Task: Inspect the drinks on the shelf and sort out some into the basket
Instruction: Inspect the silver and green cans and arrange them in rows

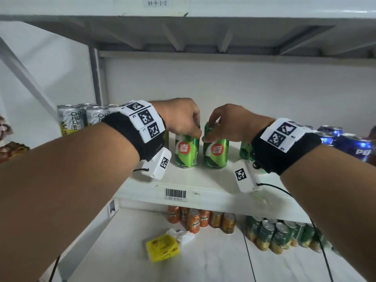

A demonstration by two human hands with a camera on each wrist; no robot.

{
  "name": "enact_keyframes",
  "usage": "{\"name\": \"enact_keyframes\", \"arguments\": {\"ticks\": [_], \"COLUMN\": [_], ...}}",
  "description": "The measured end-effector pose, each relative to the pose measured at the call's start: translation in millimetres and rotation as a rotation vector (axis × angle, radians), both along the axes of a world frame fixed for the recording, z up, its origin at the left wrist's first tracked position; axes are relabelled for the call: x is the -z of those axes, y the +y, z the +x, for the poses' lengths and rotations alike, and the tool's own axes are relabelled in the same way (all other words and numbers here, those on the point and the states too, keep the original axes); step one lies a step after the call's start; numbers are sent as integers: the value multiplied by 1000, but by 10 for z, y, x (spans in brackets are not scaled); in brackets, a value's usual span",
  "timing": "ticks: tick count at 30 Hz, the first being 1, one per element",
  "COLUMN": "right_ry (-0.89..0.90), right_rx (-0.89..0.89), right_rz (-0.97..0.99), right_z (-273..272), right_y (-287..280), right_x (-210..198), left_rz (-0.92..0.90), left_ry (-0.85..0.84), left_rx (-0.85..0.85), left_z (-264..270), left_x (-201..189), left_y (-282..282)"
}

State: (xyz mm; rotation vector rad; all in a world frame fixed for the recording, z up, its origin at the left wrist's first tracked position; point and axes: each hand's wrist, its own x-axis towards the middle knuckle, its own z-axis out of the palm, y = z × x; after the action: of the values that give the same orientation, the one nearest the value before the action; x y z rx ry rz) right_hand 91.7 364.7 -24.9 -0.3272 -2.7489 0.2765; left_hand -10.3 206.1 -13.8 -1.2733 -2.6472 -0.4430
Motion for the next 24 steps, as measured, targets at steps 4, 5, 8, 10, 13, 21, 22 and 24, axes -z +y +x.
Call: {"name": "enact_keyframes", "arguments": {"ticks": [4,5,8,10,13,21,22,24], "right_ry": [-17,-12,23,5,-87,73,99,135], "right_rx": [20,40,135,215,286,304,306,320], "right_rz": [94,118,184,190,158,12,-10,-49], "right_z": [203,283,548,700,828,974,1030,1173], "right_y": [64,103,276,408,534,543,535,517], "right_x": [-187,-246,-356,-334,-171,104,122,155], "left_rz": [32,40,30,24,70,206,192,146], "left_ry": [39,33,52,87,108,53,31,-13], "left_rx": [26,42,87,122,199,336,342,356], "left_z": [99,130,250,335,471,867,903,987], "left_x": [-95,-113,-108,-63,-10,44,68,136], "left_y": [167,228,438,557,649,591,593,618]}}
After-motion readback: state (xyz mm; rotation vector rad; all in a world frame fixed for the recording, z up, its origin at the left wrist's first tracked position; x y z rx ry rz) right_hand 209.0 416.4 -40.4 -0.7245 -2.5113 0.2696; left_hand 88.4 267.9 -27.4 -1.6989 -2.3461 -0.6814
